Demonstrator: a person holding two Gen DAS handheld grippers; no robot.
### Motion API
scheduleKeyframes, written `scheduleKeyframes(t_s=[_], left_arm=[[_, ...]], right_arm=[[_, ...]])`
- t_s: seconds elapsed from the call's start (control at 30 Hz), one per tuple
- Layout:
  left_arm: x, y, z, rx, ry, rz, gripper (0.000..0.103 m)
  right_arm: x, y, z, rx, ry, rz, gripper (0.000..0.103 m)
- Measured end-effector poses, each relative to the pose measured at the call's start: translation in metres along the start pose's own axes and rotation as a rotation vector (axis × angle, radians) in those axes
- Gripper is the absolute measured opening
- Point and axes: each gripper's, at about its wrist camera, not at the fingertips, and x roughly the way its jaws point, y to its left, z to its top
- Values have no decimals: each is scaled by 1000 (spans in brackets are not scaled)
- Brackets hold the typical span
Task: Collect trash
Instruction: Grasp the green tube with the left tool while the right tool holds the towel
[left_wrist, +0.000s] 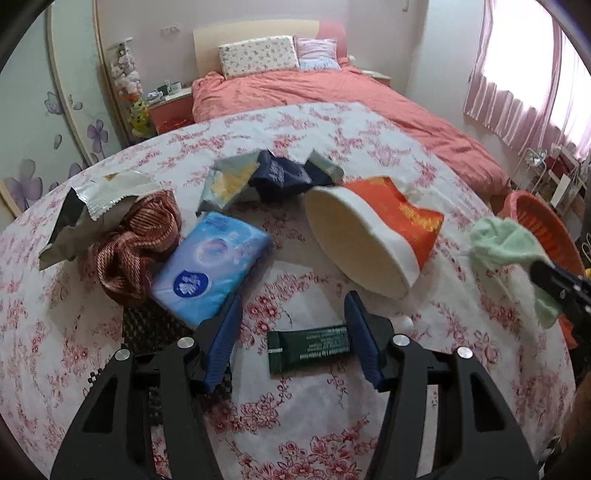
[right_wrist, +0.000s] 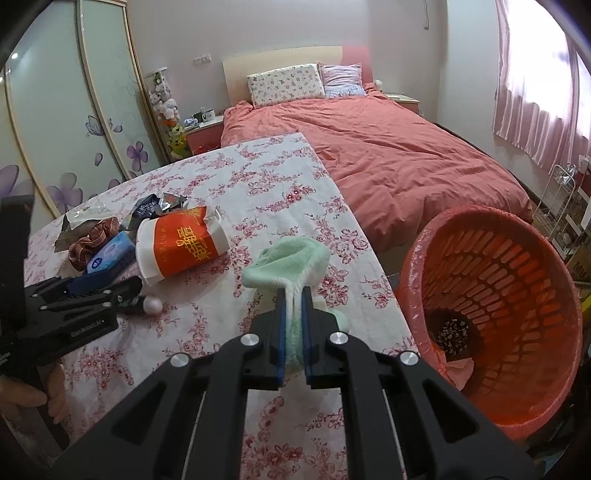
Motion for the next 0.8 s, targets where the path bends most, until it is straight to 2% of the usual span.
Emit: scheduleKeyframes(t_s=[0.13, 0.27, 0.47, 0.57, 0.7, 0.8], left_arm=[[-5, -4, -10, 22, 19, -2, 55], [-14, -6, -19, 22, 19, -37, 55], [-31, -3, -23, -62, -8, -79, 55], [-28, -17, -24, -53, -3, -70, 56], [-24, -30, -26, -24, 10, -12, 57], [-27, -28, -34, 4, 18, 14, 57]], right_arm=[[-4, -2, 0, 5, -5, 4, 8], [-9, -1, 0, 5, -15, 9, 8], [-18, -1, -1, 2, -30, 15, 8], [-20, -3, -4, 8, -28, 16, 8], [-24, -4, -7, 13, -26, 16, 8], [-28, -7, -10, 17, -27, 16, 8]])
